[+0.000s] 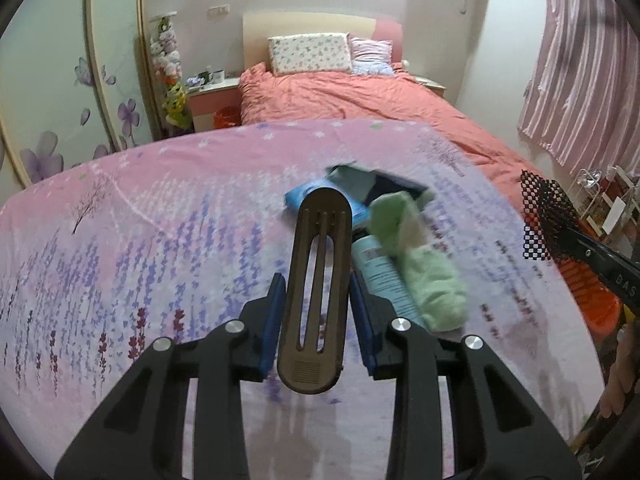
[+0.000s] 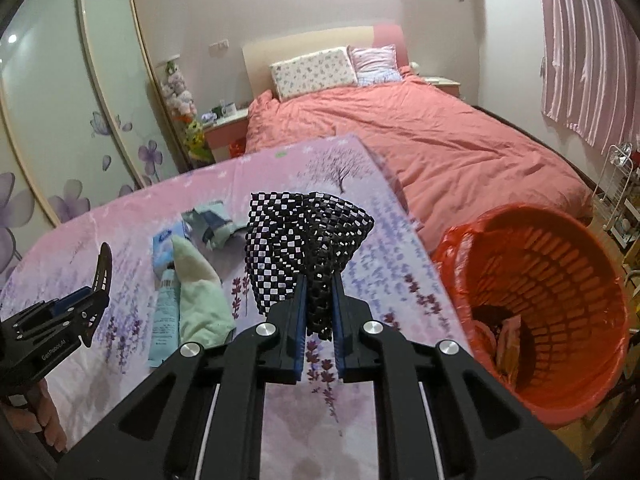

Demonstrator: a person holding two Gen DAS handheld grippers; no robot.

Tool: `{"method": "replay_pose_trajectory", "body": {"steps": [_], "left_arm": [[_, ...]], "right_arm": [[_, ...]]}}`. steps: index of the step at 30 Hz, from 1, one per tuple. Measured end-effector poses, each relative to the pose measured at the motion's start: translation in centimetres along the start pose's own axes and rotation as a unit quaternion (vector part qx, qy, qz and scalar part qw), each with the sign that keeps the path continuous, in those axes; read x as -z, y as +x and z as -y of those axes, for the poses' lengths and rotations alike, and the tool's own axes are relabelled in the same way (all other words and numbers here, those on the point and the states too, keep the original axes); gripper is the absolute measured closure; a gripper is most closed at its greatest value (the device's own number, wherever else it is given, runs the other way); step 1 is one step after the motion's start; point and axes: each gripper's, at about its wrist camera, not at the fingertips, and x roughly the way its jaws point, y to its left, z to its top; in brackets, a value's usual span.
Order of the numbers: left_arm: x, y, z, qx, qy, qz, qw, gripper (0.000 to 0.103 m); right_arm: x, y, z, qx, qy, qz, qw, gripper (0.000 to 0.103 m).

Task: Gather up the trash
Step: 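Carry the mesh bag in the right tool while the left tool carries the clip to the basket, then open the right tool over the basket while the left tool releases the clip into it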

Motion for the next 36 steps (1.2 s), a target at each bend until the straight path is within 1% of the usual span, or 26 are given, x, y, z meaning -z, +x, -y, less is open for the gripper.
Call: {"method": "replay_pose_trajectory", "body": {"steps": [3, 11, 17, 21, 25, 30, 36], "left_arm": [[-0.5, -0.9, 1.1, 0.013, 0.004, 0.007, 0.9999, 0.070], [-2.2, -3.4, 6.3, 0.055, 0.031, 0.030, 0.9975, 0.070], [-3.2, -4.5, 11.3, 0.102, 0.054, 0.041, 0.9925, 0.070], [-3.4, -4.7, 15.4, 0.140, 0.070, 0.042, 0.9868, 0.070], [-3.6, -4.4, 19.3, 0.171, 0.088, 0.038, 0.9805, 0.070], [-3.8, -2.9, 24.6, 0.208, 0.108, 0.023, 0.9719, 0.070], [-3.7, -0.1, 30.6, 0.232, 0.130, -0.002, 0.9639, 0.070]], "right_arm": [[-0.2, -1.0, 0.6, 0.004, 0.002, 0.010, 1.000, 0.092], [-0.7, -3.7, 3.5, 0.018, 0.021, 0.036, 0.999, 0.092], [-1.0, -5.8, 6.6, 0.037, 0.037, 0.058, 0.997, 0.092], [-1.1, -6.8, 9.4, 0.054, 0.057, 0.069, 0.995, 0.092], [-1.0, -7.2, 12.6, 0.075, 0.077, 0.076, 0.991, 0.092], [-1.0, -6.8, 16.2, 0.089, 0.111, 0.074, 0.987, 0.092], [-0.6, -5.7, 19.5, 0.097, 0.140, 0.064, 0.983, 0.092]]}}
